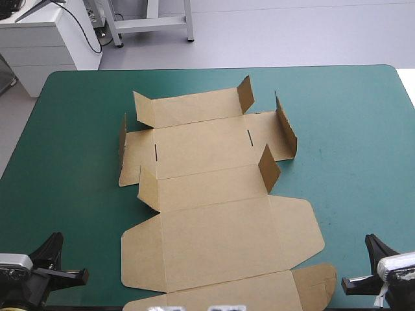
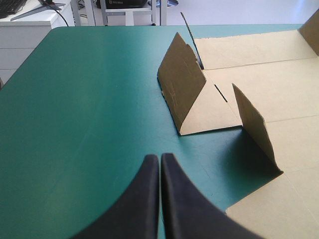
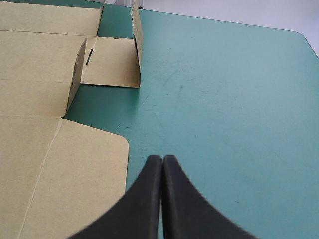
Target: Fold the box
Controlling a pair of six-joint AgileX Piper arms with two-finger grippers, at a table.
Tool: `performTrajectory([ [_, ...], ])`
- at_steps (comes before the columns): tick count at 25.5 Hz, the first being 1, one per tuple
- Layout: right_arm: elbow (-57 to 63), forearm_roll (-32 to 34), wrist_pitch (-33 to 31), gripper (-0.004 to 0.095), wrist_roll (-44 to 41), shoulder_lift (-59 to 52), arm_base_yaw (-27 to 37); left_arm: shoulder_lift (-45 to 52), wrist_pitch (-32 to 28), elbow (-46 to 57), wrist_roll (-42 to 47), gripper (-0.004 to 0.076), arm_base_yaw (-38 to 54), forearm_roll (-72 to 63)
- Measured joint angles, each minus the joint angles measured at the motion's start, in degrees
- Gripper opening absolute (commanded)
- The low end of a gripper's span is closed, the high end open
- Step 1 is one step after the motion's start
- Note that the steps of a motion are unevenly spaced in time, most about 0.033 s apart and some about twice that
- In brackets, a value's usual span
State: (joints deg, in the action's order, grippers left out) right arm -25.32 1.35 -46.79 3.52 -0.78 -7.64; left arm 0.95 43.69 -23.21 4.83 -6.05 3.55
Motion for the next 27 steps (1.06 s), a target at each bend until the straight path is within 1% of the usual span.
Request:
performTrajectory([
  [3,0.0,0.5,0.0,-0.0021,0.0,0.0,0.0,0.0,0.0,0.0,0.0,-0.0008,0.0,0.0],
  [10,-1.7,0.6,2.6,-0.0018,0.0,1.1,0.0,0.0,0.1,0.0,0.0,-0.0008,0.0,0.0],
  [13,-3.9,0.6,2.7,-0.0019,0.0,5.2,0.0,0.0,0.1,0.0,0.0,-0.0008,0.0,0.0],
  [17,-8.4,0.0,2.7,-0.0019,0.9,13.8,0.0,0.0,0.1,0.0,0.0,-0.0008,0.0,0.0],
  [18,-11.4,-1.3,2.9,-0.0019,1.9,18.2,0.0,0.0,0.1,0.1,0.0,-0.0008,0.0,0.0],
  [22,-17.3,-4.0,3.3,-0.0019,3.0,28.4,0.0,0.0,0.1,0.1,0.0,-0.0008,0.0,0.0],
  [23,-20.4,-6.8,3.4,-0.0019,4.2,33.9,0.0,0.0,0.1,0.1,0.0,-0.0008,0.0,0.0],
  [24,-21.7,-8.2,3.4,-0.0018,5.3,36.0,0.0,0.0,0.1,0.1,0.0,-0.0008,0.0,0.0],
  [25,-24.8,-12.3,3.4,-0.0018,8.6,41.1,0.0,0.0,0.1,0.1,0.0,-0.0008,0.0,0.0],
  [26,-26.3,-14.5,3.5,-0.0013,10.1,43.5,0.0,0.0,0.1,0.1,0.0,-0.0008,0.0,0.0],
  [27,-29.2,-18.4,3.4,-0.0013,13.3,48.1,0.0,0.0,0.1,0.1,0.0,-0.0008,0.0,0.0],
])
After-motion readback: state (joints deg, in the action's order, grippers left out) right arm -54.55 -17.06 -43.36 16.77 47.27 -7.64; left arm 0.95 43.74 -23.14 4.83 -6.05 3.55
